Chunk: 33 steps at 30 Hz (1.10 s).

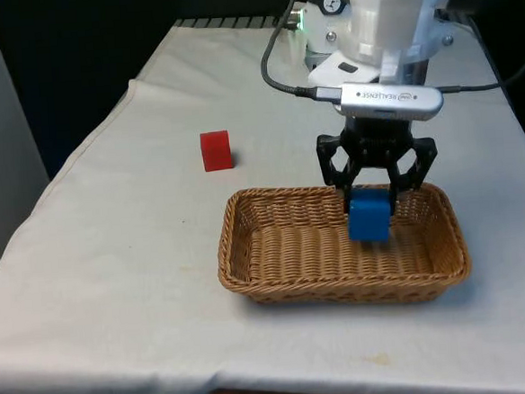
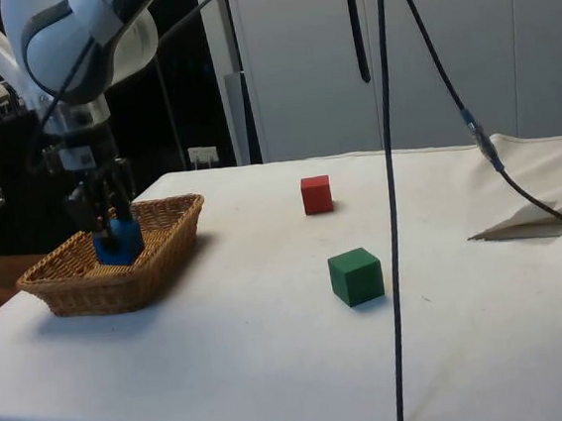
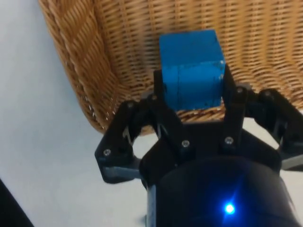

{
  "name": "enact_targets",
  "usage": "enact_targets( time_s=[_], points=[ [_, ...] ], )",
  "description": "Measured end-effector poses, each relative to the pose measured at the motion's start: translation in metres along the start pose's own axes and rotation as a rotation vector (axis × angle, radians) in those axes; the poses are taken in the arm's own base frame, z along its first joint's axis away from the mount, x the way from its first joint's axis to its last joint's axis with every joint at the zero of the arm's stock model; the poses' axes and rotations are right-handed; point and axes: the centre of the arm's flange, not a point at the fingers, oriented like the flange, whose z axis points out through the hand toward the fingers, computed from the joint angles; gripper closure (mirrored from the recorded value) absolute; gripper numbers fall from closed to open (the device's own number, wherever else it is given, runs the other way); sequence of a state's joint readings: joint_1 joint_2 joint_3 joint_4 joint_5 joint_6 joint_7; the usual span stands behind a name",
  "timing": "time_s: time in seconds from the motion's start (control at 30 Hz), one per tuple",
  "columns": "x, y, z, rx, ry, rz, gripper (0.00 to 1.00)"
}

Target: Pick up exactly two blocks and place them into the basket.

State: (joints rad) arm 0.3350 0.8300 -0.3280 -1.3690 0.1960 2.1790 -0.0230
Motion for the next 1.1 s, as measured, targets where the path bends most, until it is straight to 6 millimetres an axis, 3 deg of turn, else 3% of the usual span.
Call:
enact_targets(
  time_s=[0.33,0.67,1.1],
  points=[
    [0.000,0.001,0.001,0.000,-0.001,-0.002,0.03],
    [0.000,0.002,-0.001,-0.001,0.000,0.000,0.00],
    [-0.009,0.016,-0.034,-0.001,-0.008,0.027,0.00]
  ],
)
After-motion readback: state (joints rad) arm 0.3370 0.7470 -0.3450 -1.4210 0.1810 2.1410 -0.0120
